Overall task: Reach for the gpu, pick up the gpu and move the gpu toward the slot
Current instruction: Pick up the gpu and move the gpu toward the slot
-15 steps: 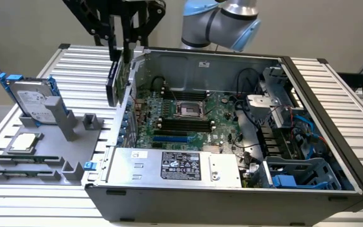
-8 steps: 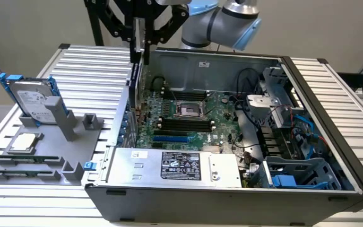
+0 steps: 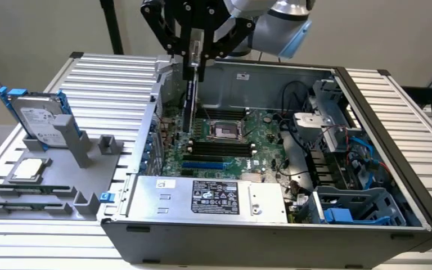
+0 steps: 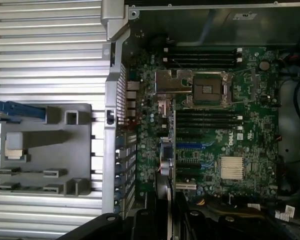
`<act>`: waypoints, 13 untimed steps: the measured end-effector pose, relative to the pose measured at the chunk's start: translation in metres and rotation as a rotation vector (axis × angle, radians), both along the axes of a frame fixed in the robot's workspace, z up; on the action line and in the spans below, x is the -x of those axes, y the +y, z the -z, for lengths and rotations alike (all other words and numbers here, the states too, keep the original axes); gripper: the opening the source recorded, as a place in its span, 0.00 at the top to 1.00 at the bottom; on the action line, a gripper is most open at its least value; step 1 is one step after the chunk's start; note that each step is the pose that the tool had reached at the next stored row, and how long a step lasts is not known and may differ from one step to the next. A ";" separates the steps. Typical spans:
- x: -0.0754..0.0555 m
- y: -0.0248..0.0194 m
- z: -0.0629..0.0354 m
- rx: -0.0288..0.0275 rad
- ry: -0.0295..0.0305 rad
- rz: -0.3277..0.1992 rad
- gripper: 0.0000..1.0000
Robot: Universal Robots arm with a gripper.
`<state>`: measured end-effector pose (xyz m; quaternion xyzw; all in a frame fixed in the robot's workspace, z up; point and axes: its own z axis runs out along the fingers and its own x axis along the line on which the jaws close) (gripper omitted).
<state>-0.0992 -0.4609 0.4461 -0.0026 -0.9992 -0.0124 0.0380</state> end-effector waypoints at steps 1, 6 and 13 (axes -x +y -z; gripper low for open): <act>-0.004 0.0006 0.0011 -0.0001 0.0000 0.000 0.74; -0.025 0.0100 0.0076 -0.0001 0.0001 0.000 0.74; -0.048 0.0260 0.0169 0.0009 0.0000 0.000 0.74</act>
